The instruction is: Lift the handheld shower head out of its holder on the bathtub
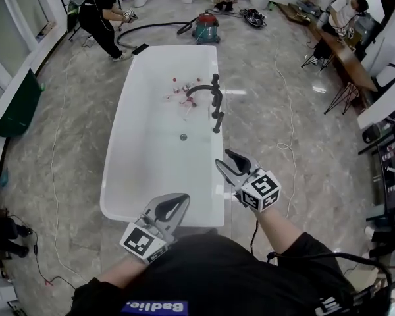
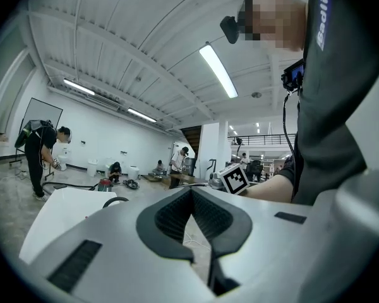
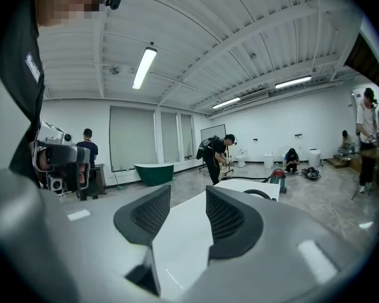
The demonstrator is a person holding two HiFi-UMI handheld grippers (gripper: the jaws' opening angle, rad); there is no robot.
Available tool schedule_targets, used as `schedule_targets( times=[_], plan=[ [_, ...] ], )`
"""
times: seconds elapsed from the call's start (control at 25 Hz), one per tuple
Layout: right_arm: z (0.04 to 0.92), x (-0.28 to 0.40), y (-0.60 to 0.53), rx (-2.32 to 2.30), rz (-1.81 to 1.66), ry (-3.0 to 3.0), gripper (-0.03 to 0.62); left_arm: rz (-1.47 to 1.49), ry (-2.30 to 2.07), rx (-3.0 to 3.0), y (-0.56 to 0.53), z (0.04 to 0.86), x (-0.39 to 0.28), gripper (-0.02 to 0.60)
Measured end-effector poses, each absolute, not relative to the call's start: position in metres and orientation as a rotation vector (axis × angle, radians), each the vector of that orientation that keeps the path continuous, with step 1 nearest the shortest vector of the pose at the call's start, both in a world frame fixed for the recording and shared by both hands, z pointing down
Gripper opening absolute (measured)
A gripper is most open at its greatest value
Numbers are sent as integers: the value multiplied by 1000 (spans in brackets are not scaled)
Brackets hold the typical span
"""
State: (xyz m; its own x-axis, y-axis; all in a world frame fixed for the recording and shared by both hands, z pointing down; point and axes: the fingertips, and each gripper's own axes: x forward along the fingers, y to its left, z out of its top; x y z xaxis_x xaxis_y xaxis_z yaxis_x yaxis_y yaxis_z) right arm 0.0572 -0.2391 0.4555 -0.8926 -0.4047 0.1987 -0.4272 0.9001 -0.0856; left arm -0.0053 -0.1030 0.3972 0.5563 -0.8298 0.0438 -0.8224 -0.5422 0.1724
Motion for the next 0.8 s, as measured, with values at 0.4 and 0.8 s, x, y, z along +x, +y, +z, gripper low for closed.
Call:
schedule_targets(
  times=[0.4,0.8],
  plan=[
    [488,36,-290,795,193,-2728,167,-104,-1322,2626,-111,404,-54,5],
    [540,24,-339,937,292,-2511,176,-183,-1218,2626,-115,420,-104,5]
  ],
)
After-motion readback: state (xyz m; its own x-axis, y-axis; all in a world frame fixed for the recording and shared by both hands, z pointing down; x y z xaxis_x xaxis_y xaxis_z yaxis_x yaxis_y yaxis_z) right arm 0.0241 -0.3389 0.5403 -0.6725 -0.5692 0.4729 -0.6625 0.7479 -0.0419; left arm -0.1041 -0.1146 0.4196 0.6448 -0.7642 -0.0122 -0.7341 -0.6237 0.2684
